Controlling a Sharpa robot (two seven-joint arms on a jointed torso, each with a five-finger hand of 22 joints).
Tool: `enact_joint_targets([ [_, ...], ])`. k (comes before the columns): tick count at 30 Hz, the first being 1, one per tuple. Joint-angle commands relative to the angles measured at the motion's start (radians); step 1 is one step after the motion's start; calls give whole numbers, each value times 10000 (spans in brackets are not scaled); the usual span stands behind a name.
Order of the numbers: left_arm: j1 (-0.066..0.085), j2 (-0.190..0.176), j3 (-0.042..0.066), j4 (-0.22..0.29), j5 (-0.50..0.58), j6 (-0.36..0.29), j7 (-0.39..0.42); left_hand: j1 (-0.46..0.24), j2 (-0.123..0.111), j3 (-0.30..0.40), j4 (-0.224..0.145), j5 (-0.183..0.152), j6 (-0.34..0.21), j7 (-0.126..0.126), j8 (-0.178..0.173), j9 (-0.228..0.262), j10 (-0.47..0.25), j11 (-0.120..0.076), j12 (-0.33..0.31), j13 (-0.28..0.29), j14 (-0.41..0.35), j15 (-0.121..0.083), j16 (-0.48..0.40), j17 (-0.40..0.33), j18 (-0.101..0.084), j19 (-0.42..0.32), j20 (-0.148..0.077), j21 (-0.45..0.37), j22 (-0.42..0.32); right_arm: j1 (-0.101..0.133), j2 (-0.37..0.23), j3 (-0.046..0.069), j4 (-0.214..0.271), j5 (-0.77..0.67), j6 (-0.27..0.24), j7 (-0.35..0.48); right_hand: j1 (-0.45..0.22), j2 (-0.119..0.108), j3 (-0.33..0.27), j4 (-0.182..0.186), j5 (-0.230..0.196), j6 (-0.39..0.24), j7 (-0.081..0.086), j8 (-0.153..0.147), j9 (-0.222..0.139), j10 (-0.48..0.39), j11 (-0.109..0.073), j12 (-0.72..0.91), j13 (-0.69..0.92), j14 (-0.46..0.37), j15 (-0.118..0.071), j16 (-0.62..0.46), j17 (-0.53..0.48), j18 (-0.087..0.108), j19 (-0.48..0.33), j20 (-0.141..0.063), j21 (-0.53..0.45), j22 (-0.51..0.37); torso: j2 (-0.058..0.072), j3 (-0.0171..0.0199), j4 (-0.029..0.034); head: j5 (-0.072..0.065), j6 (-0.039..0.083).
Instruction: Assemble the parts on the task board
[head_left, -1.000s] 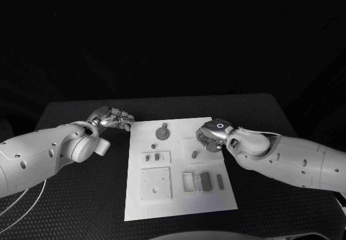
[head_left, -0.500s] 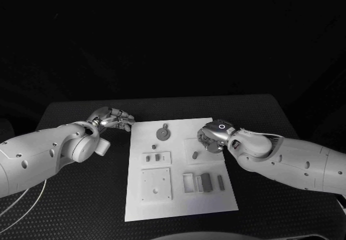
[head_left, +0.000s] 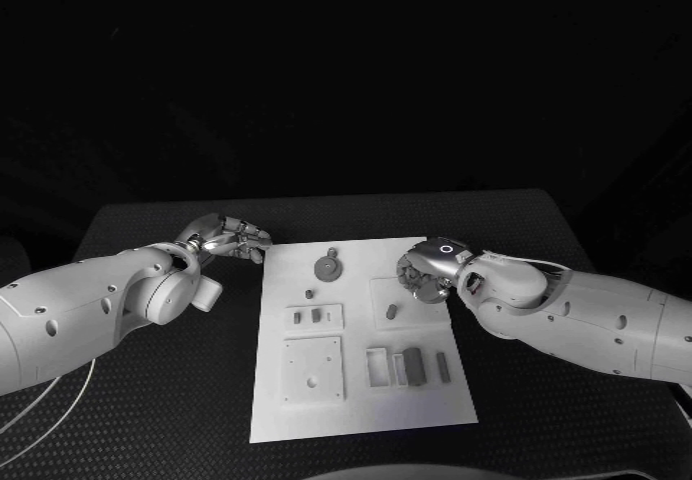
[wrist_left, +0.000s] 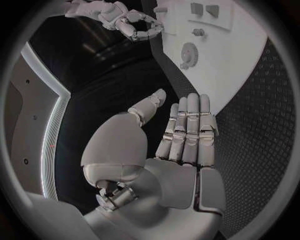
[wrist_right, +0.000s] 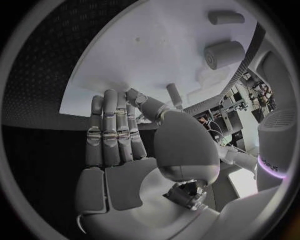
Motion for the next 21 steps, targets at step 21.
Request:
enact_joint_targets([
  [21,12,64,9,-1,274,30,57,-76,-5,-41,38,-4,-77,-15,56,-16,-85,-6,-6,-20,97,-8,-66,44,32,46,-2,-22,-26,399,-287,365,1381,1387,554,189,-123,33,22,-7,9,47,16,5,18,63,-15,-72,21,71,20,25,25,57,53,22,33,202,-19,-18,8,175,21],
])
